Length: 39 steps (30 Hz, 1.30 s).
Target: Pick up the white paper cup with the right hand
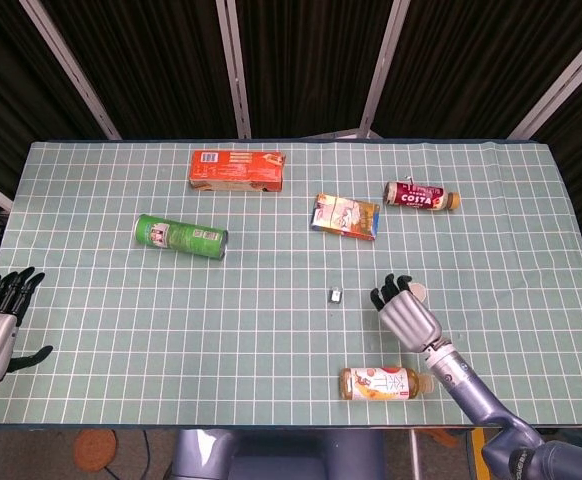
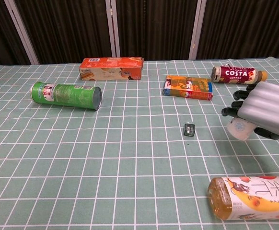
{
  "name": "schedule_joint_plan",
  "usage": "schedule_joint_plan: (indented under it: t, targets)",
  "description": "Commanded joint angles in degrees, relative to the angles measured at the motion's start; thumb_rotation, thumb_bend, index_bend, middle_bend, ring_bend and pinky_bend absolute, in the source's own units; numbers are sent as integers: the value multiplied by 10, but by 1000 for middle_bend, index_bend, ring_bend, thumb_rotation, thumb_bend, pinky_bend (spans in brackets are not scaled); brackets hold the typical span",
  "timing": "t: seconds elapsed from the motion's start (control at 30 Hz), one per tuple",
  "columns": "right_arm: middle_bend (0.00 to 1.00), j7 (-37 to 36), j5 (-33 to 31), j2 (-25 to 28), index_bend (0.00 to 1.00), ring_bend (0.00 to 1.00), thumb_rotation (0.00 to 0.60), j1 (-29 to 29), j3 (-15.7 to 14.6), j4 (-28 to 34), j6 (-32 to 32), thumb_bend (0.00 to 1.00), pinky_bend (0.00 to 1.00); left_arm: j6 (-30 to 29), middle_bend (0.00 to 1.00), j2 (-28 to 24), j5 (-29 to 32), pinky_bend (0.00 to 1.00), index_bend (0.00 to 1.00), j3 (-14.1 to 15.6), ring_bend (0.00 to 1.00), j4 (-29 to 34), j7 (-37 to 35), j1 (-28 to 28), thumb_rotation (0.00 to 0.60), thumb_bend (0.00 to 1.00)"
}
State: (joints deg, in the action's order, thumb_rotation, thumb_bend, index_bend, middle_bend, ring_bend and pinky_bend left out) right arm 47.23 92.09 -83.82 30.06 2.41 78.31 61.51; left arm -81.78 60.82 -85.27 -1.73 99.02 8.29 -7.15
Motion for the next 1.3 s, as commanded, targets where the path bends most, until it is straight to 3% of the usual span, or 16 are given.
schedule_joint_plan:
  t: [0.03,0.17,0.53,0.6,0.67,0.73,0.8,1.03,1.3]
  targets:
    - [377,-317,39,51,240,223,600,41,-21,47,-19,288,354,-1,0,-1,-2,0,0,1,0,1,-2,0,600,0]
    - [378,-416,44,49,240,222,600,57,-34,29,-40,288,363,-1,0,-2,-2,0,0,1,0,1,-4,0,600,0]
    - [376,-484,37,16,240,221,600,66,-42,-8,-49,285,379,5,0,-2,4,0,0,0,0,-1,-5,-2,600,0]
    - [336,-484,37,14,213,196,600,66,-43,-13,-49,271,333,5,0,-1,5,0,0,0,0,-1,-4,-3,600,0]
    - [180,-476,40,15,110,80,600,67,-45,-18,-50,195,187,7,0,-1,7,0,0,0,0,-1,-4,-3,600,0]
    - [49,-451,35,25,29,7,600,69,-50,-11,-62,81,60,8,0,-1,9,0,0,0,0,-1,-3,-4,600,0]
    - [1,-415,26,42,1,0,600,70,-52,10,-80,14,4,10,0,-1,9,0,0,0,0,0,-2,-4,600,0]
    - [0,-211,20,75,0,0,600,48,-52,94,-56,4,0,6,0,-1,4,0,0,3,0,3,1,-3,600,0]
    - [0,-25,26,67,0,0,600,39,-59,133,-65,7,0,1,0,-4,-3,0,0,5,0,6,-1,-1,600,0]
